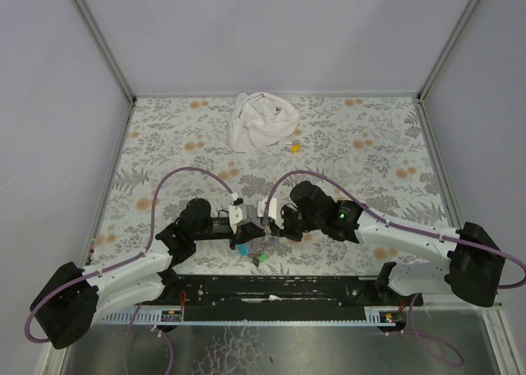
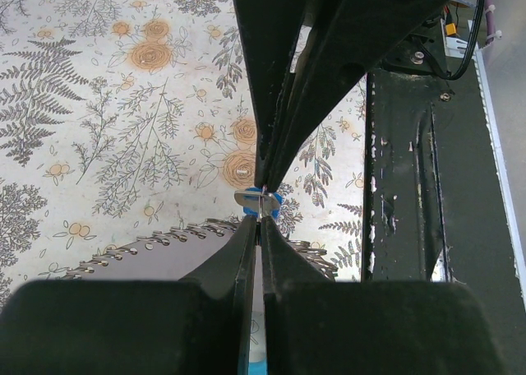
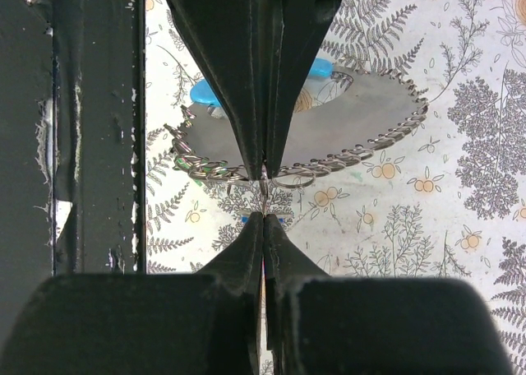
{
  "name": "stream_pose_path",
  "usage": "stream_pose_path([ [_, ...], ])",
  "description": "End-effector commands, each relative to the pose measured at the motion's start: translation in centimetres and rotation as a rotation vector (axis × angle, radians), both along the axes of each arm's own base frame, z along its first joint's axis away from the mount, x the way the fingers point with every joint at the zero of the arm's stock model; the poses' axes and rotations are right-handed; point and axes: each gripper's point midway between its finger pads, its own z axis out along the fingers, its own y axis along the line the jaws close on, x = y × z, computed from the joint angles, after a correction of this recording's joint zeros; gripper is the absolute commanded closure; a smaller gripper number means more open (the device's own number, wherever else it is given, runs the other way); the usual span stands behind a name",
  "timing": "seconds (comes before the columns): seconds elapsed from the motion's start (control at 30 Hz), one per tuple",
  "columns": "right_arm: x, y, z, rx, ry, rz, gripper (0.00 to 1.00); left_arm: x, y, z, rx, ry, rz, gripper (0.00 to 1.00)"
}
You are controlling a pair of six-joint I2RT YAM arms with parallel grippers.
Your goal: Put the keys on the keyring
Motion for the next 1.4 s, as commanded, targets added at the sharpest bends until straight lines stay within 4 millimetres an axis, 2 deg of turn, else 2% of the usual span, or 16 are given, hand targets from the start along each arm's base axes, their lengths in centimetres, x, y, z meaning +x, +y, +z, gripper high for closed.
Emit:
stream_pose_path([
  [0.0,0.7,0.6,1.8,0.034,-0.037,-0.019,1.0,0.9,-0.5,2.5,-0.067,-0.069,0.019,1.0],
  [0.77,0.0,1.4,3.2,0.101,-0.041,0.033,1.0,0.6,-0.8,2.3,-0.061,-0.056,-0.015,1.0],
  [1.37,-0.2,1.8,3.2,0.118,-0.031,0.048,1.0,0.0,-1.0,2.5,-0.072,-0.057,-0.055,1.0],
])
